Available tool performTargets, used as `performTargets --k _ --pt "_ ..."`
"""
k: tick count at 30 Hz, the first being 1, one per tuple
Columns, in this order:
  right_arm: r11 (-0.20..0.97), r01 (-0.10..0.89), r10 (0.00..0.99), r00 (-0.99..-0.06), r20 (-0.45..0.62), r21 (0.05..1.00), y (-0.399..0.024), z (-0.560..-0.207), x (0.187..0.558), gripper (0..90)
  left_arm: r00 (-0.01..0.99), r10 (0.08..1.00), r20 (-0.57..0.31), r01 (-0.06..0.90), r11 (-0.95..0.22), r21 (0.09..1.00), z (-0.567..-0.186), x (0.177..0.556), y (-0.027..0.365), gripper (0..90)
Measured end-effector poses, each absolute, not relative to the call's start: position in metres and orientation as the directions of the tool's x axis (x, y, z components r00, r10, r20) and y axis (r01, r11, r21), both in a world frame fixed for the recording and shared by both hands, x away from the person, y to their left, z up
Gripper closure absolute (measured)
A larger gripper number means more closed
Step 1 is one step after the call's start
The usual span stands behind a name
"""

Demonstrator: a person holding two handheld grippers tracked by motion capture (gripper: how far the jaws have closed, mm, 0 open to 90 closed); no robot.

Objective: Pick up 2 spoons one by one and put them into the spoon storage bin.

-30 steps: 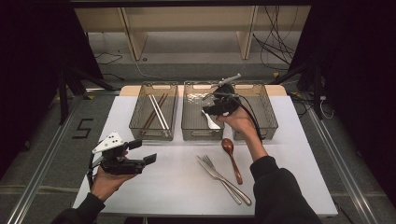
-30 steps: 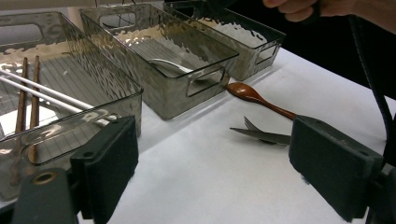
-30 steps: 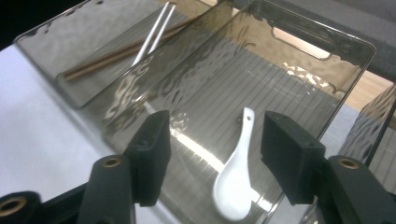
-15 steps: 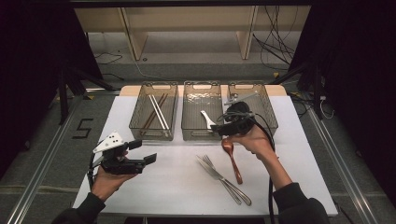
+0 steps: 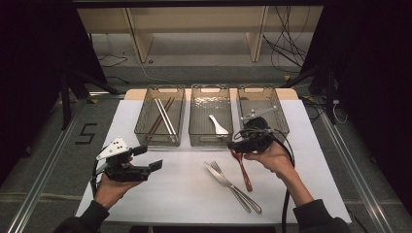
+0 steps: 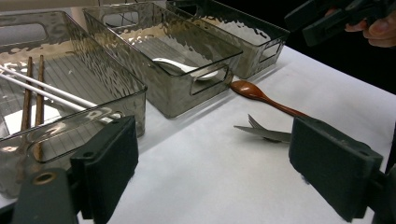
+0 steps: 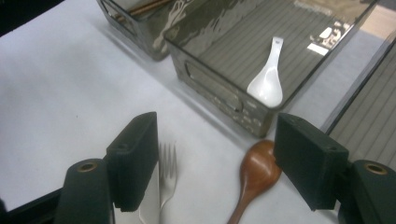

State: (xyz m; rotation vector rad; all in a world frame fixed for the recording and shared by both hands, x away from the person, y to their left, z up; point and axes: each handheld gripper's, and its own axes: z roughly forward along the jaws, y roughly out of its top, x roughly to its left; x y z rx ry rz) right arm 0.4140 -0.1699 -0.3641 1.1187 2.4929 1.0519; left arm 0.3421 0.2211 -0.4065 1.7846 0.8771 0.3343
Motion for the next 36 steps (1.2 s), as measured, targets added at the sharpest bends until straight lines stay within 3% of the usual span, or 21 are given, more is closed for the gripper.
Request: performTargets --k 24,36 --pt "0.527 0.624 0.727 -0.682 0.074 0.577 -0.184 -0.393 0.396 31.6 0.692 0.700 -0.175 0.397 -0.167 0.902 -0.406 0.342 0.220 15.3" --pt "0.578 0.660 0.734 -0.677 0.047 0.479 -0.185 -0.410 0.395 33.2 0.695 0.699 -0.170 0.392 -0.169 0.904 -0.405 0.341 0.220 15.3"
